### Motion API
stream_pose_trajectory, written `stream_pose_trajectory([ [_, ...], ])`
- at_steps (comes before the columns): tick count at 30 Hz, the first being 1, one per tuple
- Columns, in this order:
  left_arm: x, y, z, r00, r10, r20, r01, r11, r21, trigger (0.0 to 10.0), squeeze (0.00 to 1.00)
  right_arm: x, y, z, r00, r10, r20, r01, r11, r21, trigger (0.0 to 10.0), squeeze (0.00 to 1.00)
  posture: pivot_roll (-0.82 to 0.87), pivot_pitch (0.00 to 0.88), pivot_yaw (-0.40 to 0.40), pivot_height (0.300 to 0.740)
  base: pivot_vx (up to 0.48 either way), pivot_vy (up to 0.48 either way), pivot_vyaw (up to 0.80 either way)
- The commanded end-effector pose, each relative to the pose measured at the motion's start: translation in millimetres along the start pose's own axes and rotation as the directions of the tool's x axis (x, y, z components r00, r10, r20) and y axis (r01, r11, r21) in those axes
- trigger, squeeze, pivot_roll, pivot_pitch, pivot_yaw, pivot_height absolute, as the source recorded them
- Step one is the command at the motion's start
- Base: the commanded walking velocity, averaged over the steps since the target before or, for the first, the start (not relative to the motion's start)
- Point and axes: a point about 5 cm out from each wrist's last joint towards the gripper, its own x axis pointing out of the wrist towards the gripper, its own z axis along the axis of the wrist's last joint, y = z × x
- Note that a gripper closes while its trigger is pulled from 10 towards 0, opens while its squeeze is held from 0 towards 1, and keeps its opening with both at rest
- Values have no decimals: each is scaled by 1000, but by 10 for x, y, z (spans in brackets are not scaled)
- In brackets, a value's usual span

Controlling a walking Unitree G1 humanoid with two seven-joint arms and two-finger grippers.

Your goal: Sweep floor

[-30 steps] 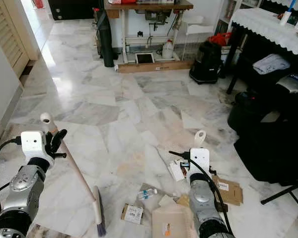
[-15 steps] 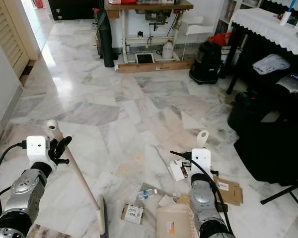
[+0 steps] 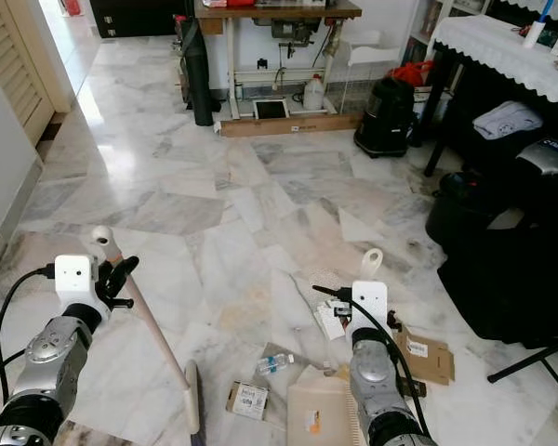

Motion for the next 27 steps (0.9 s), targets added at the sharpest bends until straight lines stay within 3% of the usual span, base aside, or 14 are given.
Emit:
stream_pose_trajectory([
  [1,40,35,14,1000,27,0,-27,993,-118,10000,0,4,23,-22,1000,20,-24,-20,1000,-17,10000,0,96,52,-44,740,0,0,0],
  [4,32,38,-16,1000,18,-12,-19,988,-150,10000,0,3,26,-21,1000,21,-23,-22,1000,-15,10000,0,90,50,-45,740,0,0,0],
  [9,38,-59,-47,993,-109,-35,102,981,-166,10000,0,15,10,-12,999,20,-24,-21,1000,-18,10000,0,79,47,-46,740,0,0,0],
  [14,53,-28,42,962,-270,-31,248,920,-304,10000,0,36,9,13,999,22,-26,-22,1000,-21,10000,0,77,29,-47,740,0,0,0],
  [16,55,-10,78,956,-292,-22,272,913,-305,10000,0,41,10,16,999,23,-29,-24,999,-23,10000,0,81,23,-47,740,0,0,0],
  [20,69,-18,293,923,-378,72,378,854,-358,10000,0,76,32,74,999,24,-23,-25,1000,-16,10000,0,104,0,-44,740,0,0,0],
  [22,77,-48,332,914,-397,89,401,842,-361,10000,0,85,44,90,999,26,-22,-26,1000,-14,10000,0,109,0,-43,740,0,0,0],
  [26,73,-161,440,867,-480,132,492,790,-364,10000,0,101,74,119,999,29,-23,-29,1000,-9,10000,0,114,0,-42,740,0,0,0],
  [27,58,-203,497,843,-517,148,533,762,-367,10000,0,107,82,127,999,29,-25,-29,1000,-7,10000,0,121,0,-40,740,0,0,0],
])
